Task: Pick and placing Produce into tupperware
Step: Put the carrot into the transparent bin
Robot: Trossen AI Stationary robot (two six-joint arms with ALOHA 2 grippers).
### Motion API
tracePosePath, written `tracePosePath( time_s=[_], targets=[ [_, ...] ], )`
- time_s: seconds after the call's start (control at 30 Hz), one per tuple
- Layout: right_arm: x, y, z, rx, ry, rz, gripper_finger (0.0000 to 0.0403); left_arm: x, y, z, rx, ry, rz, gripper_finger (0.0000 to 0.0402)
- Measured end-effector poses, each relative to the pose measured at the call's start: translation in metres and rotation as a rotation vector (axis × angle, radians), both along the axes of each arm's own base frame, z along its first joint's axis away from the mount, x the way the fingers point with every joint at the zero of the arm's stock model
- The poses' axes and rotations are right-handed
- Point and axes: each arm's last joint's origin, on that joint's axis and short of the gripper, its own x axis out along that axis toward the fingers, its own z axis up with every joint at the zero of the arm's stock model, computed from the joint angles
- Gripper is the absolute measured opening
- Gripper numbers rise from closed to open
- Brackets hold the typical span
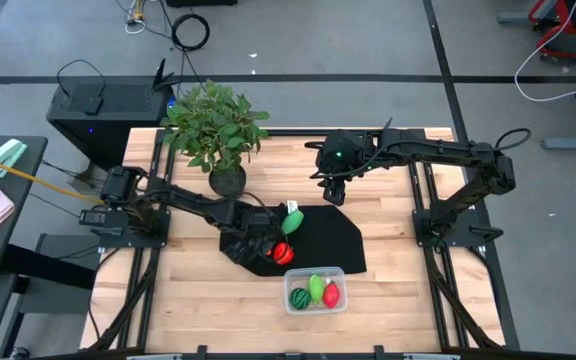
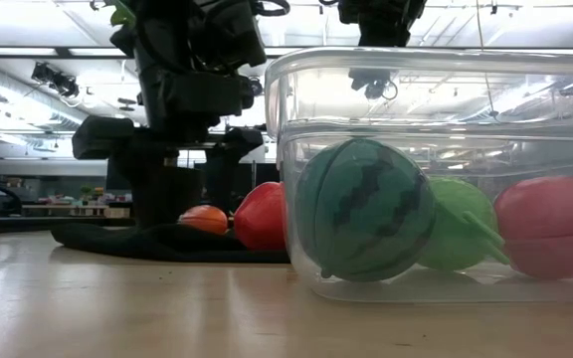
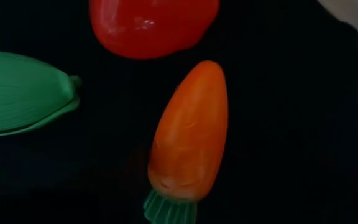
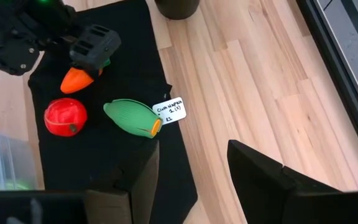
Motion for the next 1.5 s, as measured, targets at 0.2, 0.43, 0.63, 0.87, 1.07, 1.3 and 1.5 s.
tracePosePath(
  time_s=[0.2,0.43,0.63,0.87,1.07,1.3,1.5],
  targets=[
    [0.0,0.0,0.0,0.0,0.0,0.0,0.0197,0.0,0.0,0.0,-0.001,-0.002,0.002,0.0276],
    [0.0,0.0,0.0,-0.004,0.001,-0.003,0.0197,0.001,0.0,0.0,-0.005,-0.008,0.009,0.0226],
    [0.0,0.0,0.0,-0.006,0.001,-0.004,0.0197,0.001,0.0,0.001,-0.005,-0.016,0.009,0.019],
    [0.0,0.0,0.0,-0.007,0.002,-0.004,0.0197,0.001,0.0,0.001,0.038,-0.023,0.031,0.0186],
    [0.0,0.0,0.0,-0.014,0.003,-0.006,0.0197,0.007,0.001,0.015,0.052,-0.006,0.089,0.019],
    [0.0,-0.001,0.0,-0.021,0.005,-0.001,0.0197,0.025,-0.002,0.057,-0.001,-0.067,0.165,0.0177],
    [0.0,-0.002,0.0,-0.04,0.009,-0.003,0.0197,0.037,-0.012,0.096,-0.059,-0.145,0.202,0.0178]
  ],
)
